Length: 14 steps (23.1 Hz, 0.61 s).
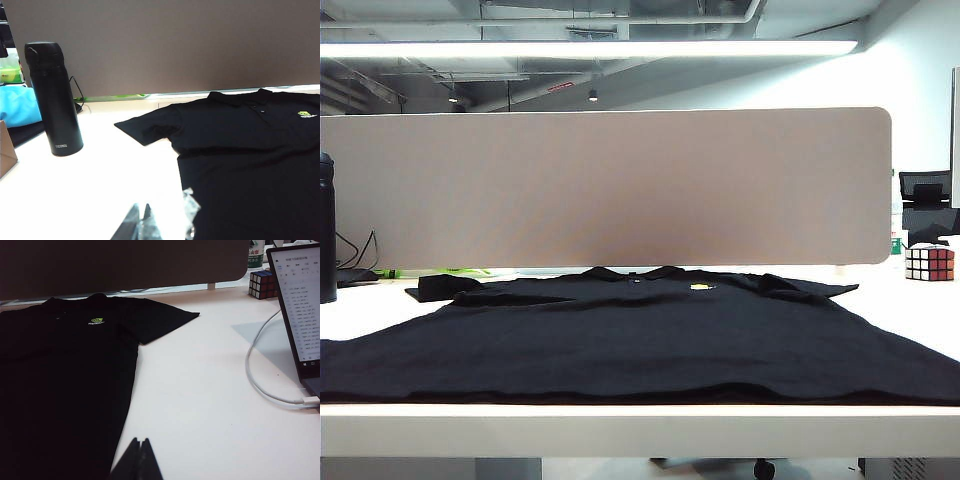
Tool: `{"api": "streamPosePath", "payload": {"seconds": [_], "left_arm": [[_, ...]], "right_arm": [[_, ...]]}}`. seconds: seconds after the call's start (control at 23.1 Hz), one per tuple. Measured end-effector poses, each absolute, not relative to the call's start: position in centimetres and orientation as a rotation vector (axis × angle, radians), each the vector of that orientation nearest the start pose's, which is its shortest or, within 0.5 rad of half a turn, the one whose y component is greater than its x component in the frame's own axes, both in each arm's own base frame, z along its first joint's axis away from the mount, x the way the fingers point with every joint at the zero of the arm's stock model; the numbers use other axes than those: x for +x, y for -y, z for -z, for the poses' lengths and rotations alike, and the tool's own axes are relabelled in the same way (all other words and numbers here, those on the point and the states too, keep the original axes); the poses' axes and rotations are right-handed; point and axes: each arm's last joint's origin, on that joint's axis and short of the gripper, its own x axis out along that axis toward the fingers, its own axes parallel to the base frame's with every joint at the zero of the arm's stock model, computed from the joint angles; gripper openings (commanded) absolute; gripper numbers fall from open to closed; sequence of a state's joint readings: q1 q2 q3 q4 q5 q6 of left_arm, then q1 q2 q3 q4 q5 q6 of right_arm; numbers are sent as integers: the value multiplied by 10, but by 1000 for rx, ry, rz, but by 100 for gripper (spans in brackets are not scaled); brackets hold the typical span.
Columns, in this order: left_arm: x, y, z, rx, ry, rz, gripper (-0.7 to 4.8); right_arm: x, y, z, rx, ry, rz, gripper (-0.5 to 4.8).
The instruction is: Fold the bottom side of the T-shirt horizontally towards the center, about one-third of the way, then fold the sleeve back towards the center, creating a straight line along the edge of the T-shirt, and finally fold the bottom of the T-shirt up towards the top, creating a neat rectangle.
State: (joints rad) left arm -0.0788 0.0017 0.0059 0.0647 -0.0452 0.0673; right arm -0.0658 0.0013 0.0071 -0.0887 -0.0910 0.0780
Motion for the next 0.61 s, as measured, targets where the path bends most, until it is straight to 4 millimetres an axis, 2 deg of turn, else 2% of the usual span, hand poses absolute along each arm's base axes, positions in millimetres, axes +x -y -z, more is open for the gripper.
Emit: {"api": "streamPosePath", "payload": {"seconds": [0.52,0.61], "left_arm": [[97,6,-172,61,70,36,-6],[97,7,-172,12,69,56,-6]], "right_arm": [[97,4,-157,84,-83,-22,-5],[97,3,-157,97,-83,-33,-6]]}}
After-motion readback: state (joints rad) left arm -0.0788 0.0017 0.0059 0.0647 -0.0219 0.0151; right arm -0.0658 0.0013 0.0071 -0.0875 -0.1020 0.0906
